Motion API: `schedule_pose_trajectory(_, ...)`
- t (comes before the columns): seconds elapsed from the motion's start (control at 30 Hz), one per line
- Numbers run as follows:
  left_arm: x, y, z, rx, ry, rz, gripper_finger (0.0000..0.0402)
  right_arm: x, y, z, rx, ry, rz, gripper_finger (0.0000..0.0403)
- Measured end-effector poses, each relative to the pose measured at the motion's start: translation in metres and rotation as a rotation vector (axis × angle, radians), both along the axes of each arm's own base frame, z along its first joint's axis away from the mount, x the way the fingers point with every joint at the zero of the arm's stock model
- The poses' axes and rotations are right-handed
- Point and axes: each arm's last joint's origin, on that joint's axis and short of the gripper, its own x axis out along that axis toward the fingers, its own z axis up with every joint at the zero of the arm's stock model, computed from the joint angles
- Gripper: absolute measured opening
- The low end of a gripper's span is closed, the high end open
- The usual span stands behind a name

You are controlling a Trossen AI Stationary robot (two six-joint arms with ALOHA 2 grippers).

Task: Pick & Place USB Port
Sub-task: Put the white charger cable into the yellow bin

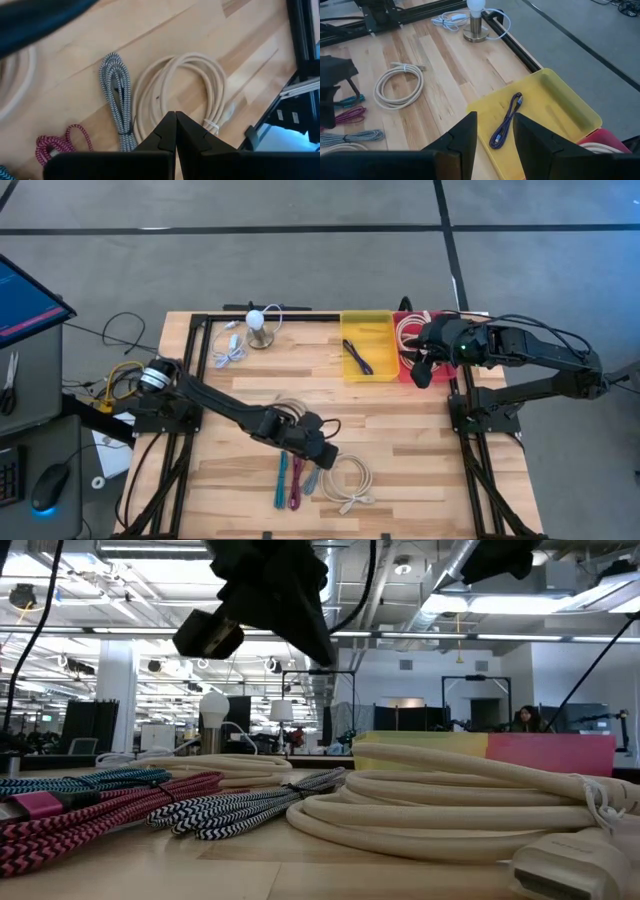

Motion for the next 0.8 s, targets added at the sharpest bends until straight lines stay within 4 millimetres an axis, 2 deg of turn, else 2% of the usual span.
schedule_pose_trajectory(0.17,0.001,0.000,-0.003,-0.013,0.011,-0.009,0.0016,0.000,0.000,0.000,0.000,0.000,0.000,0.0118)
schedule_pose_trajectory(0.33,0.002,0.002,-0.003,0.032,0.001,0.002,0.0048,0.000,0.000,0.000,0.000,0.000,0.000,0.0118)
schedule_pose_trajectory(0.57,0.006,0.009,-0.021,0.067,0.061,0.012,0.0097,0.000,0.000,0.000,0.001,0.000,0.001,0.0118)
schedule_pose_trajectory(0.8,0.008,0.012,-0.030,0.098,0.084,-0.003,0.0119,0.000,0.000,0.000,0.001,-0.002,0.001,0.0118)
